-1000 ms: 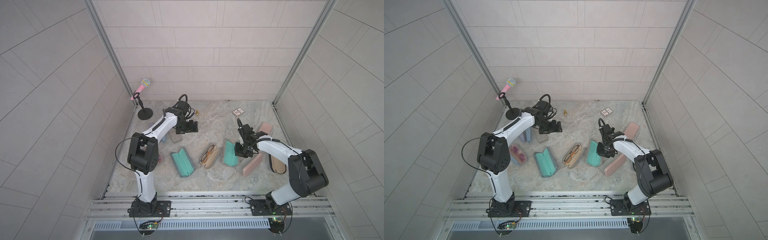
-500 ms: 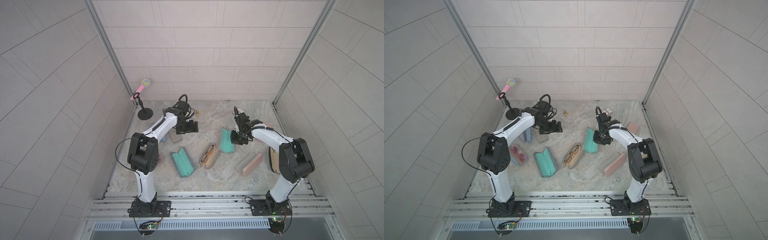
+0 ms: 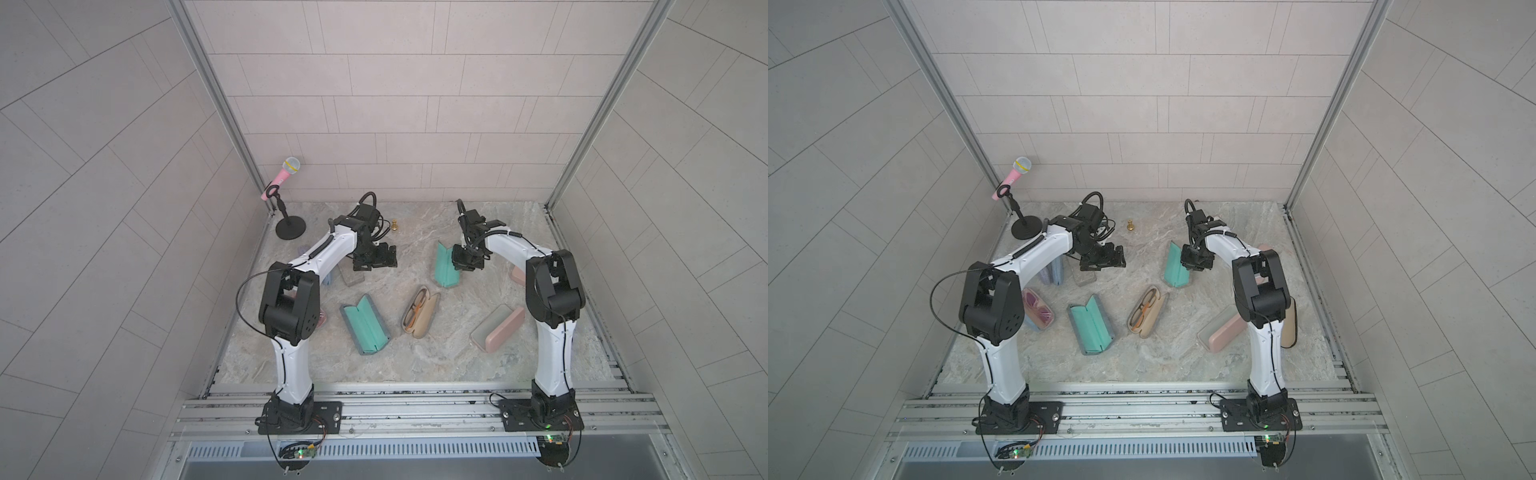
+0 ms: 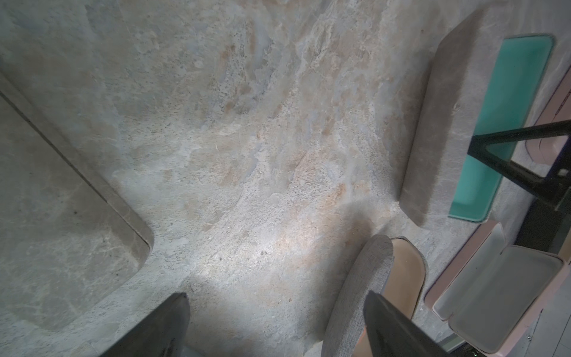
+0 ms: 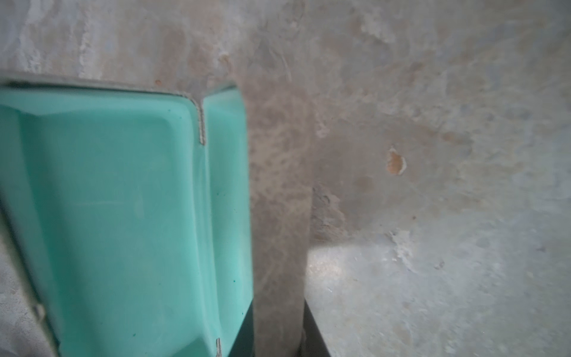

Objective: Close the glasses case
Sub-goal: Place the glasses case at the center of the board.

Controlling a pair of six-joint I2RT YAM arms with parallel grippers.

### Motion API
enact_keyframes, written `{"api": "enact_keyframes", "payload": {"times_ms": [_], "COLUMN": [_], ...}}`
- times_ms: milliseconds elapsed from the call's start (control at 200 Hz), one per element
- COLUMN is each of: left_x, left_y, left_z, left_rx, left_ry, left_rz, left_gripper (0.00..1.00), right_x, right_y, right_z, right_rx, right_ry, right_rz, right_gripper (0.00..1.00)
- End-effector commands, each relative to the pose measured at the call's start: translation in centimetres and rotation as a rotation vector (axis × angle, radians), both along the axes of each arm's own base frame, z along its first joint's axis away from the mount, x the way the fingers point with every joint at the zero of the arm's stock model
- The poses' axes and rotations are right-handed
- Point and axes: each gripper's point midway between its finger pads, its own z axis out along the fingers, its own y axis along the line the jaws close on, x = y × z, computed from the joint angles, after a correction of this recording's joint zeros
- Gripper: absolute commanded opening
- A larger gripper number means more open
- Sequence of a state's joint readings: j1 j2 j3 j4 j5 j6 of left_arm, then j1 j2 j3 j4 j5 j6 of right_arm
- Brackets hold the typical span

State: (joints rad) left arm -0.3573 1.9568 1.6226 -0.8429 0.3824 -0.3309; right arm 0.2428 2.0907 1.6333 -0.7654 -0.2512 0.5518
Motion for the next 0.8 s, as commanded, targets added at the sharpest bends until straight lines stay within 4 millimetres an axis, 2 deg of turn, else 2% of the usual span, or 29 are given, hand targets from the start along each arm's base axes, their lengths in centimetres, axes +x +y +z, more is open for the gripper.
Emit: {"api": "enact_keyframes", "payload": {"times_ms": [0, 155, 350, 585, 691, 751, 791], "left_x": [-0.4, -0.6, -0.6, 0.1, 0.9, 1.4, 1.7], "left_y": [-0.4, -0.8, -1.9, -5.2, -6.8, -7.6, -8.0], "left_z": [-0.6, -1.0, -0.9, -0.2, 0.4, 0.4, 0.3], "left_rx": [0.009, 0.015, 0.014, -0.030, -0.055, -0.069, -0.075], "left_ry": [0.019, 0.028, 0.018, -0.003, -0.018, -0.019, -0.018], "left_rz": [-0.026, -0.034, -0.037, -0.049, -0.058, -0.060, -0.058], "left_gripper": [0.96, 0.96, 0.95, 0.86, 0.73, 0.59, 0.47], "right_x": [0.0, 0.0, 0.3, -1.2, -2.0, -2.4, -2.6], "right_y": [-0.1, 0.2, 0.8, 0.2, -0.7, -1.3, -1.6], "right_z": [0.1, 0.9, 3.6, 6.2, 7.0, 7.3, 7.5], "right_rx": [-0.011, 0.006, 0.048, 0.057, 0.049, 0.048, 0.048], "right_ry": [0.009, -0.004, -0.058, -0.101, -0.114, -0.126, -0.132], "right_rz": [0.015, 0.025, 0.050, 0.053, 0.039, 0.028, 0.022], "right_gripper": [0.20, 0.31, 0.39, 0.45, 0.45, 0.43, 0.40]}}
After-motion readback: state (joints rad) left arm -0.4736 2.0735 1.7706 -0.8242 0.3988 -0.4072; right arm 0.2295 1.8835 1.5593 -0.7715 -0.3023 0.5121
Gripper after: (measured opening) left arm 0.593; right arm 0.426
